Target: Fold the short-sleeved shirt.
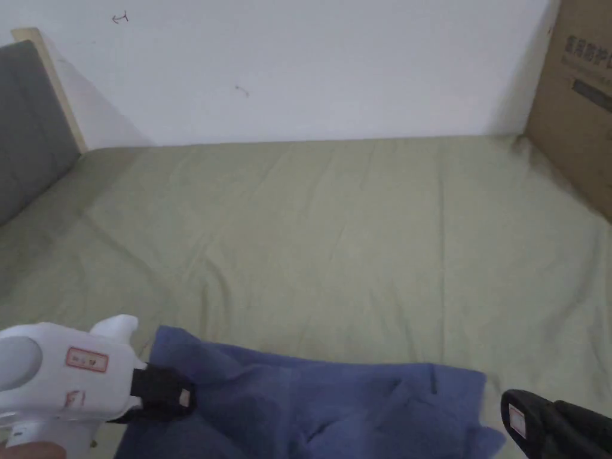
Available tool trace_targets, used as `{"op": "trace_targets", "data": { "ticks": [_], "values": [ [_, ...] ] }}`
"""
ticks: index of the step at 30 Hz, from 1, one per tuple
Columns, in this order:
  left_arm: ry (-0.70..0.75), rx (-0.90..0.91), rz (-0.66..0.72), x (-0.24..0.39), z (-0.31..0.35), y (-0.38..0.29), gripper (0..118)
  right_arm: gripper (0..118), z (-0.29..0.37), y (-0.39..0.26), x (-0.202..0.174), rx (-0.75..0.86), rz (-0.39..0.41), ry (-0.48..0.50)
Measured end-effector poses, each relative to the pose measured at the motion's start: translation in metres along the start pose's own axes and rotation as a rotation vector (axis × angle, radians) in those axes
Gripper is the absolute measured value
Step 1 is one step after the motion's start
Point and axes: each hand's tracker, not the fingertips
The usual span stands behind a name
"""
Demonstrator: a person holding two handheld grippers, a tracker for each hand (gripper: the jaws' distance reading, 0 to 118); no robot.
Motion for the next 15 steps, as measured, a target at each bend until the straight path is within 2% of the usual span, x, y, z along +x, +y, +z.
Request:
{"op": "trace_targets", "data": {
  "ticks": [2,4,9,11,15],
  "values": [
    [0.21,0.008,-0.118,0.018,0.021,0.001,9,0,0.005,-0.001,0.004,0.012,-0.014,0.003],
    [0.275,0.014,-0.186,0.036,0.03,0.002,9,0,0.009,-0.002,0.009,0.018,-0.023,0.002],
    [0.138,-0.047,-0.181,0.107,0.009,0.008,9,0,0.02,-0.006,0.025,0.029,-0.04,-0.013],
    [0.062,-0.071,-0.185,0.142,-0.013,0.013,9,0,0.025,-0.006,0.033,0.036,-0.063,-0.028],
    [0.022,-0.177,-0.195,0.189,-0.081,0.018,11,0,0.034,-0.007,0.046,0.037,-0.101,-0.054]
  ]
}}
